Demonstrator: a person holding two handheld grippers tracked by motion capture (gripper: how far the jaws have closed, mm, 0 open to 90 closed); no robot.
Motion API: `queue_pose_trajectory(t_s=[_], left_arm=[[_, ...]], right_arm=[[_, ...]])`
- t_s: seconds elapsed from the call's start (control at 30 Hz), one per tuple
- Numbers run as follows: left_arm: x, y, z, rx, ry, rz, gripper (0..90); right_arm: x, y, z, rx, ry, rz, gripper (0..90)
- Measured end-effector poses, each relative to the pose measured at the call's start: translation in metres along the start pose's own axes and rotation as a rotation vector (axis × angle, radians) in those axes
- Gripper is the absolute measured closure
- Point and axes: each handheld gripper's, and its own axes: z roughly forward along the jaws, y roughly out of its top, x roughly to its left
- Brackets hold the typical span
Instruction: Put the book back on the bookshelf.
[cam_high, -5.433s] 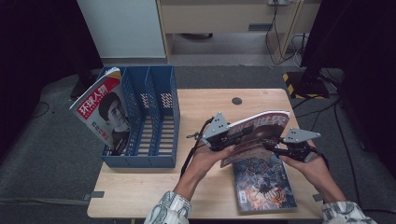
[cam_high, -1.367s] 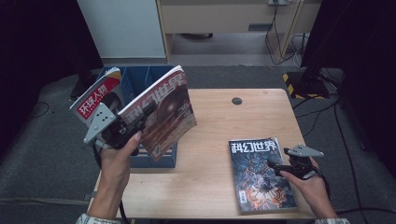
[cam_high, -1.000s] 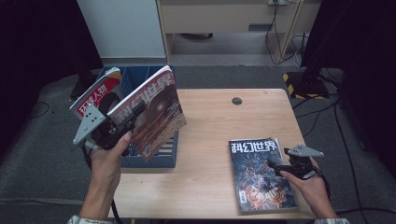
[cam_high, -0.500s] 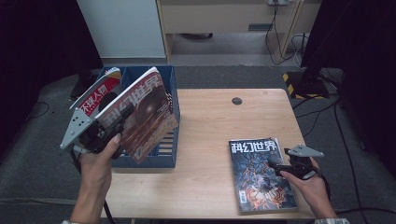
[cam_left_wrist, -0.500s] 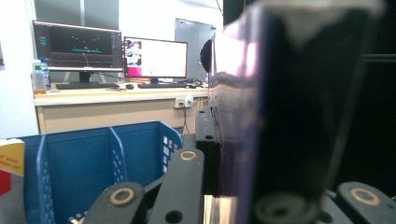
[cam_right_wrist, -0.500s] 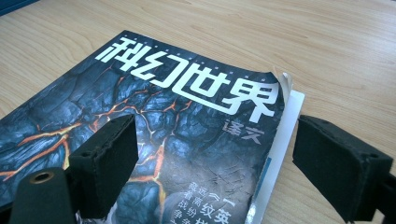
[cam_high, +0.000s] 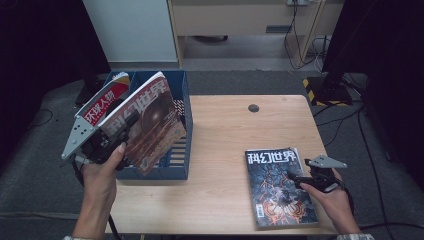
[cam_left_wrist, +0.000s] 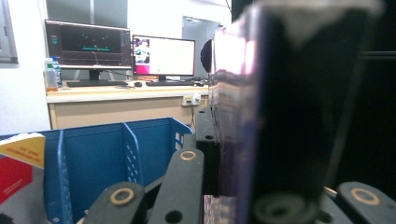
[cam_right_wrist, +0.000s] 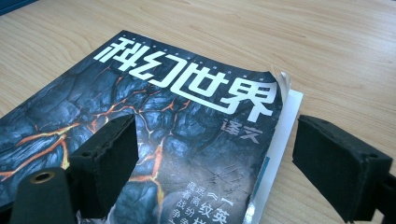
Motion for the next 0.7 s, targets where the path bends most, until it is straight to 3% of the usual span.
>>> queue_pose_trajectory(t_s=[0.7], left_arm=[[0.011,0.0021,-0.0055,0.005,0.06,0.007,84.0]], right_arm=[[-0.0024,-0.0012,0.0009,-0.004,-0.004,0.003,15.1]])
